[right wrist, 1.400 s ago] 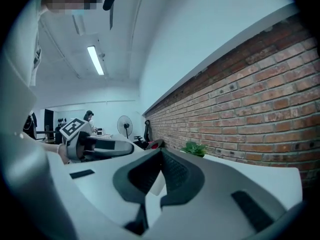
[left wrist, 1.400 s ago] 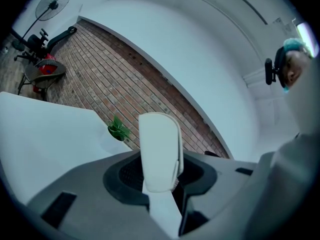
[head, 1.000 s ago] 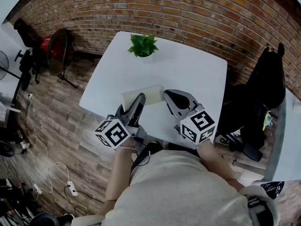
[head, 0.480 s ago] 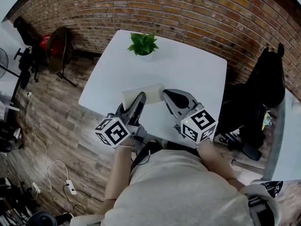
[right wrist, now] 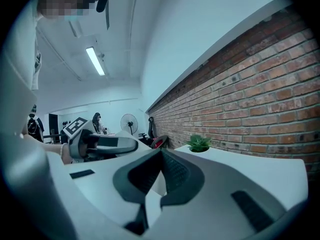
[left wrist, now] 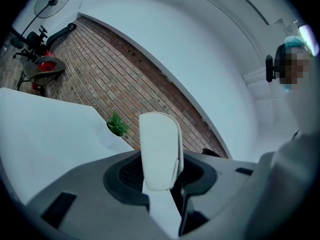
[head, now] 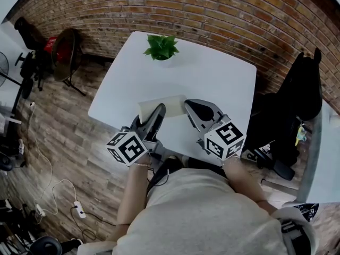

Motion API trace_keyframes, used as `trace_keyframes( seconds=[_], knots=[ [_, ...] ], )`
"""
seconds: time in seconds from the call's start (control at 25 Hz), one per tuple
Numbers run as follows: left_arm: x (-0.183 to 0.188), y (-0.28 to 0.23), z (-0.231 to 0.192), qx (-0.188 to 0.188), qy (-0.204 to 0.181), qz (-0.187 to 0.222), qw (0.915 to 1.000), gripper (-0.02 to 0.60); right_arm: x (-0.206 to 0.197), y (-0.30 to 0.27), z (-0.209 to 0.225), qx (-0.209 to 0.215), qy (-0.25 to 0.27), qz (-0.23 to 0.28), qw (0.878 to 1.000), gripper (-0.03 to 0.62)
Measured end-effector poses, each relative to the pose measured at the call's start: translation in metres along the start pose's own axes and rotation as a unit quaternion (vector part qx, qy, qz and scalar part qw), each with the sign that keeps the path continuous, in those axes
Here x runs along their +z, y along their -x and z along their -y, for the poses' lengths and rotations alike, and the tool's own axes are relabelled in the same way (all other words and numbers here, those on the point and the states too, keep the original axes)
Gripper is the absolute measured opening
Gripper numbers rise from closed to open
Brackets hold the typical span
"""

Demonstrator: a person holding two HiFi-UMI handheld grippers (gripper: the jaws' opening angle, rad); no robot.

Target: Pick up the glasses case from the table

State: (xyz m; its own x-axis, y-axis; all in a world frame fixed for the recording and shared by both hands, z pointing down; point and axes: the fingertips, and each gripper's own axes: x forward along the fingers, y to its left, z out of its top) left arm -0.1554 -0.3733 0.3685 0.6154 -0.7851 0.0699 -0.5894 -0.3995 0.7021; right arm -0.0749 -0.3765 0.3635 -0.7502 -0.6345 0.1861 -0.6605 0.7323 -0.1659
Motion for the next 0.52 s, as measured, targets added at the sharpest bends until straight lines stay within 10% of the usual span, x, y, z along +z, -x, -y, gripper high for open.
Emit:
trace_keyframes(
  seconds=[0.52],
  knots=[
    [0.0004, 0.0029, -0.0044, 0.004, 0.007, 0.003, 1.0, 0.153, -0.0069, 0.0027, 0.0015, -0.007, -0.004, -0.009, 1.0, -0.002]
  ],
)
